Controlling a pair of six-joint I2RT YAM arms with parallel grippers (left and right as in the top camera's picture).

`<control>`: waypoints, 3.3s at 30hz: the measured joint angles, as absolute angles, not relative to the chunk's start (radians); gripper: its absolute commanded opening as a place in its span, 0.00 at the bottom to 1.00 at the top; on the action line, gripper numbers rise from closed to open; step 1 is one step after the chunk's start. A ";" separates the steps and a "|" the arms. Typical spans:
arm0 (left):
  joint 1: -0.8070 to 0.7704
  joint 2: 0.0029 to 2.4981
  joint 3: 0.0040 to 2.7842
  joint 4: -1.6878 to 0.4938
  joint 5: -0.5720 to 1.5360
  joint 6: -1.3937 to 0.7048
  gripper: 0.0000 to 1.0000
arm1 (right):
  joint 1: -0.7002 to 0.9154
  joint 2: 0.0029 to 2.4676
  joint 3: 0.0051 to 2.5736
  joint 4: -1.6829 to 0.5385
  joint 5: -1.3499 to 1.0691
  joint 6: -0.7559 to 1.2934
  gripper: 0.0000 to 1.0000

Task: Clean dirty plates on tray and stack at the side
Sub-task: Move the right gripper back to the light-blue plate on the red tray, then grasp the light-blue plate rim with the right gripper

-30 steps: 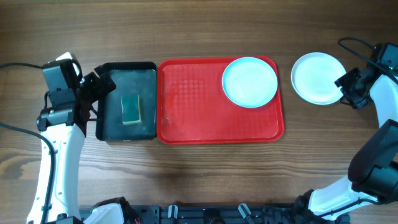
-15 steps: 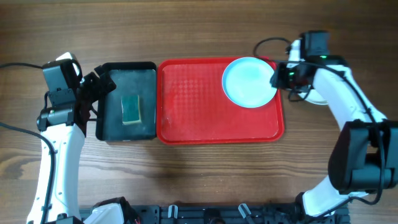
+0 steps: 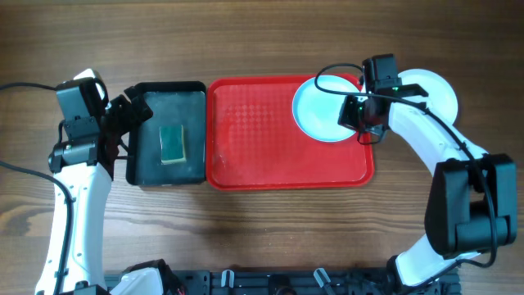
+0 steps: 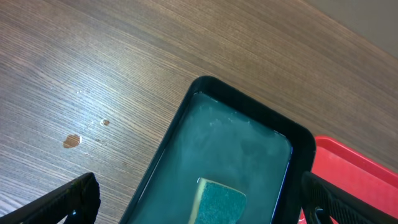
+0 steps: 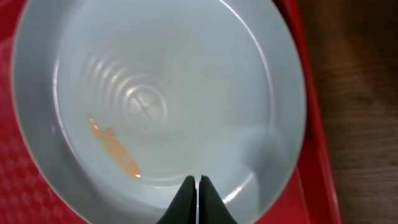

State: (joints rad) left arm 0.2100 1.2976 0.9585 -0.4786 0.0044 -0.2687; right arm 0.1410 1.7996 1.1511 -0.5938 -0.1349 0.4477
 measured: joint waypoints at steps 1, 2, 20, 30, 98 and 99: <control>0.210 1.298 0.958 -0.478 0.004 -0.269 1.00 | 0.152 1.800 1.147 -0.549 -0.136 0.444 0.06; 0.210 1.298 0.958 -0.479 0.004 -0.269 1.00 | 0.167 1.800 1.146 -0.509 -0.138 0.441 0.07; 0.210 1.298 0.958 -0.479 0.004 -0.269 1.00 | 0.443 1.810 1.140 -0.190 0.158 0.475 0.07; 0.210 1.298 0.958 -0.479 0.004 -0.269 1.00 | 0.443 1.919 1.139 -0.180 0.052 0.512 0.07; 0.210 1.298 0.959 -0.479 0.004 -0.269 1.00 | 0.186 1.906 1.179 -0.406 0.114 0.084 0.21; 0.210 1.298 0.959 -0.479 0.004 -0.269 1.00 | 0.186 1.906 1.179 -0.406 0.114 0.084 0.21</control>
State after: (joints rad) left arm 0.2100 1.2976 0.9588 -0.4786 0.0044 -0.2687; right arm 0.1860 1.9060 1.1793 -0.4061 0.1139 0.0841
